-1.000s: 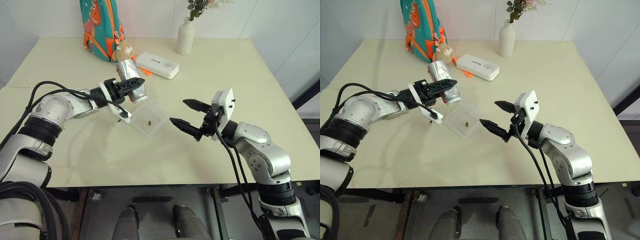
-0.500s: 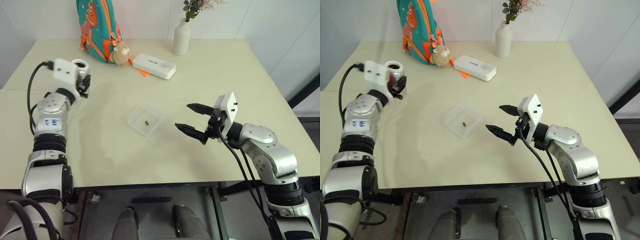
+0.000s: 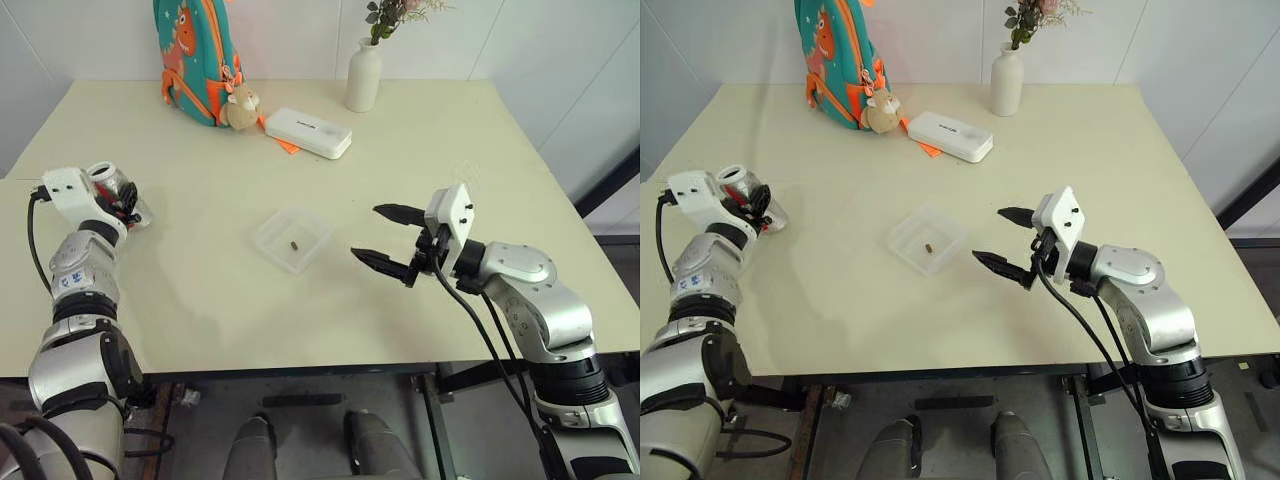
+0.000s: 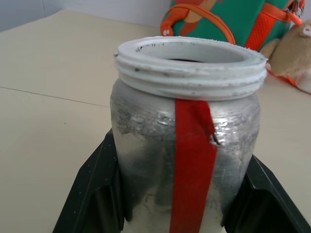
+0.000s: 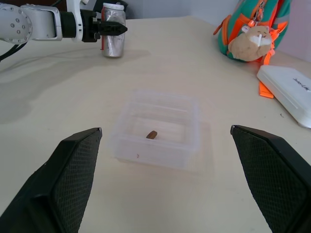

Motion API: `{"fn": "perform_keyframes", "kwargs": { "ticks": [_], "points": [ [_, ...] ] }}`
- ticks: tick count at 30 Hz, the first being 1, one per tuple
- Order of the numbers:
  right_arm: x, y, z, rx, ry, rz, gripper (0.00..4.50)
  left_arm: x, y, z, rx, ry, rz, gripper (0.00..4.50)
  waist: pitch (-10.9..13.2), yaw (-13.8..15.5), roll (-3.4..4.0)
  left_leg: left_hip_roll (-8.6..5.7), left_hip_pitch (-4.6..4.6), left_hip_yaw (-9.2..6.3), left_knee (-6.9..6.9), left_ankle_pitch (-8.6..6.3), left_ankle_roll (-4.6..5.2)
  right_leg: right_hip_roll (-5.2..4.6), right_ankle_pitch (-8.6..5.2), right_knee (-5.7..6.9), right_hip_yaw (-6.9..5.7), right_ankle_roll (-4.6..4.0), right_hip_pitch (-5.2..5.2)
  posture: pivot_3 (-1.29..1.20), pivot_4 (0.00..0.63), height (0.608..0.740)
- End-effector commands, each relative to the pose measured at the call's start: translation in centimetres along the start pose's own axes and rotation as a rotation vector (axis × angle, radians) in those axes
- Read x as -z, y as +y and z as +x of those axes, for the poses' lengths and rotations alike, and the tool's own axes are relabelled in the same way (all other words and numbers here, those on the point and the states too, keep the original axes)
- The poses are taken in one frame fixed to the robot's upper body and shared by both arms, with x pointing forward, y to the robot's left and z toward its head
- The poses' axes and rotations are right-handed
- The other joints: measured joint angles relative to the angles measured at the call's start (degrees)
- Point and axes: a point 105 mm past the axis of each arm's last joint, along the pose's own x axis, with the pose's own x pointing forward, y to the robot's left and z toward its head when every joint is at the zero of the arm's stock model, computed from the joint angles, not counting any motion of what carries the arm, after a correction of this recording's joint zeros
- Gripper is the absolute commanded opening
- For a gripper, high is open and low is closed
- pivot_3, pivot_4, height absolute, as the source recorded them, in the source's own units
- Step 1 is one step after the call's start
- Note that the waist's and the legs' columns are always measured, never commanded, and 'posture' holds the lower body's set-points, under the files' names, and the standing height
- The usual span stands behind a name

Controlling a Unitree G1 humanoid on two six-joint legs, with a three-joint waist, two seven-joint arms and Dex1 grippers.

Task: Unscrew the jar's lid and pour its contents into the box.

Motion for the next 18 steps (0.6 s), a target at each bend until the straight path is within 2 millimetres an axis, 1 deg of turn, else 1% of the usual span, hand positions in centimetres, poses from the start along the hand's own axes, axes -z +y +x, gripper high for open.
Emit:
{"fn": "perform_keyframes", "kwargs": {
  "ticks": [1, 4, 8, 9, 10, 11, 12, 16, 18],
  "points": [
    [-1.3, -0.1, 0.1, -0.006, -0.040, -0.043, 4.46, -1.1, -0.3, -0.2, 0.040, -0.062, 0.108, 1.94, 0.0, 0.2, -0.01, 0.00, 0.00, 0.00, 0.00, 0.00, 0.00, 0.00, 0.00, -0.01, 0.00, -0.01, 0.01, 0.00, 0.150, 0.740],
    [-1.3, 0.0, 0.3, -0.007, -0.046, -0.038, 4.46, 0.1, 0.6, -0.8, 0.008, -0.033, 0.095, 1.94, 0.0, 0.3, -0.03, 0.00, 0.01, 0.01, 0.01, 0.00, 0.00, 0.00, 0.02, -0.03, 0.01, -0.02, 0.01, 0.00, 0.150, 0.740],
    [-1.2, 0.1, 0.4, -0.009, -0.049, -0.034, 4.46, 0.2, 1.0, -1.1, -0.004, -0.043, 0.041, 1.94, 0.0, 0.2, -0.03, 0.00, 0.03, 0.02, 0.01, 0.00, 0.00, 0.00, 0.02, -0.02, 0.01, -0.03, 0.01, 0.00, 0.150, 0.740],
    [-1.2, 0.1, 0.5, -0.010, -0.050, -0.032, 4.49, 0.5, 0.8, -1.1, 0.018, -0.033, 0.013, 2.29, 0.0, 0.2, -0.03, 0.00, 0.04, 0.02, 0.01, 0.00, 0.00, 0.00, 0.02, -0.02, 0.01, -0.03, 0.01, 0.00, 0.150, 0.740],
    [-1.2, 0.1, 0.5, -0.012, -0.051, -0.031, 4.50, 0.8, 0.6, -1.2, 0.039, -0.010, 0.011, 2.69, 0.0, 0.2, -0.03, 0.00, 0.04, 0.02, 0.01, 0.00, 0.00, 0.00, 0.02, -0.02, 0.01, -0.03, 0.01, 0.00, 0.150, 0.740],
    [-1.2, 0.1, 0.5, -0.013, -0.052, -0.029, 4.50, 1.0, 0.5, -1.2, 0.053, 0.000, 0.017, 2.95, 0.0, 0.3, -0.02, 0.00, 0.04, 0.02, 0.00, 0.00, 0.00, 0.00, 0.02, -0.01, 0.01, -0.03, 0.01, 0.00, 0.150, 0.740],
    [-1.2, 0.1, 0.6, -0.015, -0.053, -0.027, 4.50, 1.1, 0.5, -1.3, 0.057, 0.001, 0.021, 3.33, 0.0, 0.2, -0.02, 0.00, 0.04, 0.02, 0.00, 0.00, 0.00, 0.00, 0.02, -0.02, 0.01, -0.03, 0.02, 0.00, 0.150, 0.740],
    [-1.2, 0.4, 0.7, -0.029, -0.057, -0.022, 4.50, 0.8, 1.6, -1.7, 0.018, -0.003, 0.037, 4.47, 0.0, 0.3, -0.03, 0.00, 0.00, 0.01, 0.00, 0.00, 0.00, 0.00, 0.02, -0.03, 0.01, -0.03, 0.00, 0.00, 0.150, 0.740],
    [-1.2, 0.5, 0.7, -0.034, -0.058, -0.023, 4.50, 0.7, 2.1, -2.2, 0.022, 0.005, 0.055, 4.47, 0.0, 0.3, -0.03, 0.00, 0.01, 0.02, 0.00, 0.00, 0.00, 0.00, 0.02, -0.04, 0.01, -0.03, 0.00, 0.00, 0.150, 0.740]
  ]
}}
